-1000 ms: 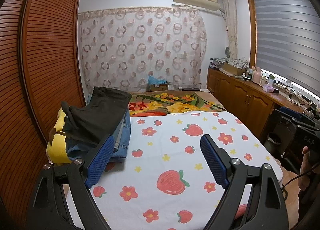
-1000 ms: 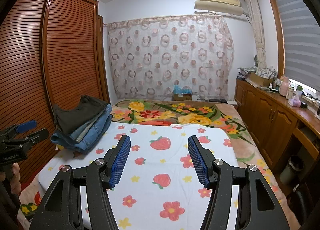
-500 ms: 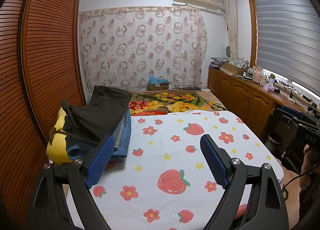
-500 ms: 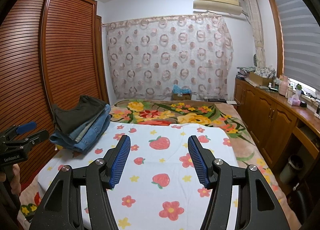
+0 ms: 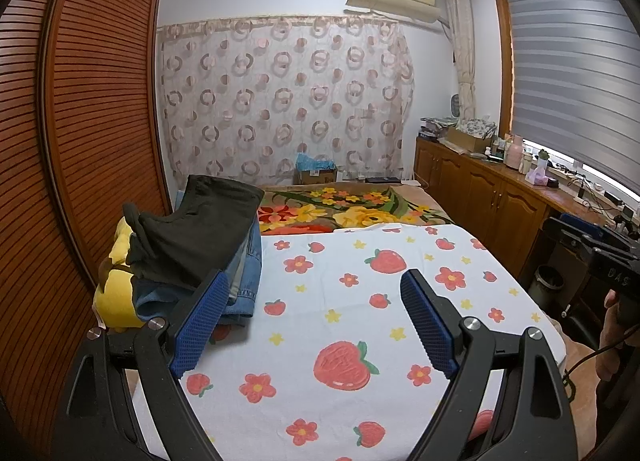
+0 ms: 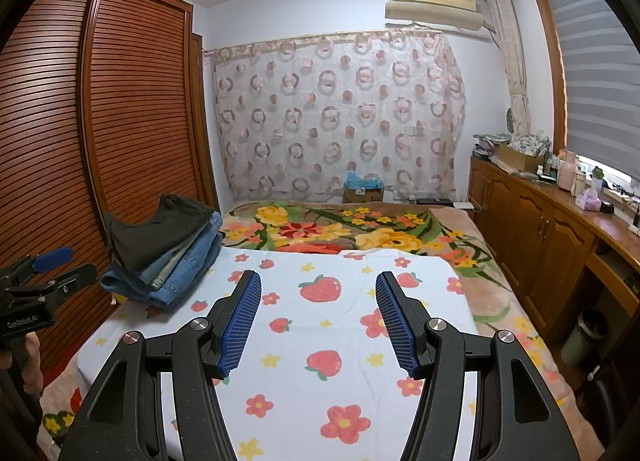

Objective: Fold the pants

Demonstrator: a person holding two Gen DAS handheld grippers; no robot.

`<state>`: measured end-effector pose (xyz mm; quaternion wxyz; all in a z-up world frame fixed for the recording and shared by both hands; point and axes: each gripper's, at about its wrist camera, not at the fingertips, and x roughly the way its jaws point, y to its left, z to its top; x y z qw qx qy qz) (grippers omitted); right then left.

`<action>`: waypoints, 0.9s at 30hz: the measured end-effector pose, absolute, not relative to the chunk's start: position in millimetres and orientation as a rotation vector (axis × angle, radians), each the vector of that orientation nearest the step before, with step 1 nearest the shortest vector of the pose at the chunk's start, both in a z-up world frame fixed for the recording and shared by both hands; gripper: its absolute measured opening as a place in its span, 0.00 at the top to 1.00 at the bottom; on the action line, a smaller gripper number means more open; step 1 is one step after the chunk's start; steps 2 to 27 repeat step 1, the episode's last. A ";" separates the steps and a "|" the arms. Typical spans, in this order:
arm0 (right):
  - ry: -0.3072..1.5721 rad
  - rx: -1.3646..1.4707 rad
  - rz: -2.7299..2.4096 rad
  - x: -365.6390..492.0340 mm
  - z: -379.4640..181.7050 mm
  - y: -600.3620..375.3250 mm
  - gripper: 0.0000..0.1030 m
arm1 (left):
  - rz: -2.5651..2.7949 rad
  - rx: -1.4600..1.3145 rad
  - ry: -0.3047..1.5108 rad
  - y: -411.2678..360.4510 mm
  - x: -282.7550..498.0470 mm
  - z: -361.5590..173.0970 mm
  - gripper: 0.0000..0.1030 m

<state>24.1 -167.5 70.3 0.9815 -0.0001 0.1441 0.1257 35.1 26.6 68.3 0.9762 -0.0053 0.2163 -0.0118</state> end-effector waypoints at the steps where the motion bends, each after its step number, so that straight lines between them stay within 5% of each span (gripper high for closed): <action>1: 0.289 0.000 0.252 24.0 70.3 -167.4 0.40 | -0.024 -0.011 0.438 26.5 35.3 67.9 0.14; 27: 0.289 0.000 0.252 24.0 70.3 -167.4 0.40 | -0.024 -0.011 0.438 26.5 35.3 67.9 0.14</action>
